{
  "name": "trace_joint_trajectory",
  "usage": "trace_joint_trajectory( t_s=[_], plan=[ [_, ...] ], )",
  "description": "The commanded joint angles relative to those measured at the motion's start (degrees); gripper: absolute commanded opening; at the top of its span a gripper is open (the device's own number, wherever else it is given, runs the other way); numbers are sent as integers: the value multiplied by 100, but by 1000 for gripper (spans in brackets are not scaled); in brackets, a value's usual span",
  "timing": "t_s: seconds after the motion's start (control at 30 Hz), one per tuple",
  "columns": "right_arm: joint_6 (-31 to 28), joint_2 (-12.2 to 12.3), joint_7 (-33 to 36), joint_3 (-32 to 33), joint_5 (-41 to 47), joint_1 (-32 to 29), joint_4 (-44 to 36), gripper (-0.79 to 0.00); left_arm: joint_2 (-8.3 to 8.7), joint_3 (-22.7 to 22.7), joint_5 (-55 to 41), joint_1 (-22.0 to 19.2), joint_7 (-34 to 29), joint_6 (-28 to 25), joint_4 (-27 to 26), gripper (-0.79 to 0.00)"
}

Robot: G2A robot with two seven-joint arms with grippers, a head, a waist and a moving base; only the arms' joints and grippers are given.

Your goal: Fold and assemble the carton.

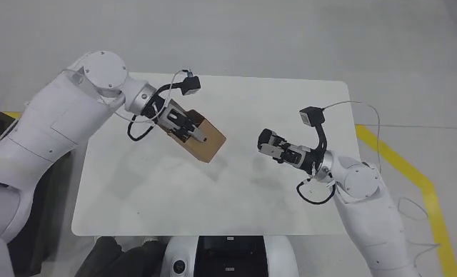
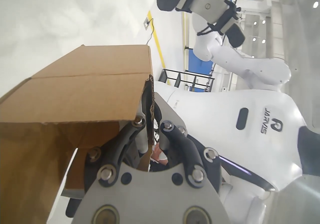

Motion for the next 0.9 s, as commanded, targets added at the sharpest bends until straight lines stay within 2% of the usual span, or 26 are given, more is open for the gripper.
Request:
trace_joint_trajectory(
  t_s=[0.0,0.2,0.4,0.63,0.87],
  plan=[
    [-5,9,-22,-10,-7,-9,-6,0,-48,44,377,26,310,71,-141,-785],
    [-26,39,-66,-17,-25,-36,-19,0,-148,107,1420,94,1134,298,-472,-785],
    [14,73,-107,-2,-81,-71,-58,0,-278,308,2633,170,1711,779,-850,-785],
    [57,113,-216,44,-125,-174,-143,0,-519,700,3762,285,1776,1342,-1203,-785],
    [66,159,-272,128,-122,-284,-224,0,-852,1122,4710,371,1555,1803,-1195,-785]
  ],
)
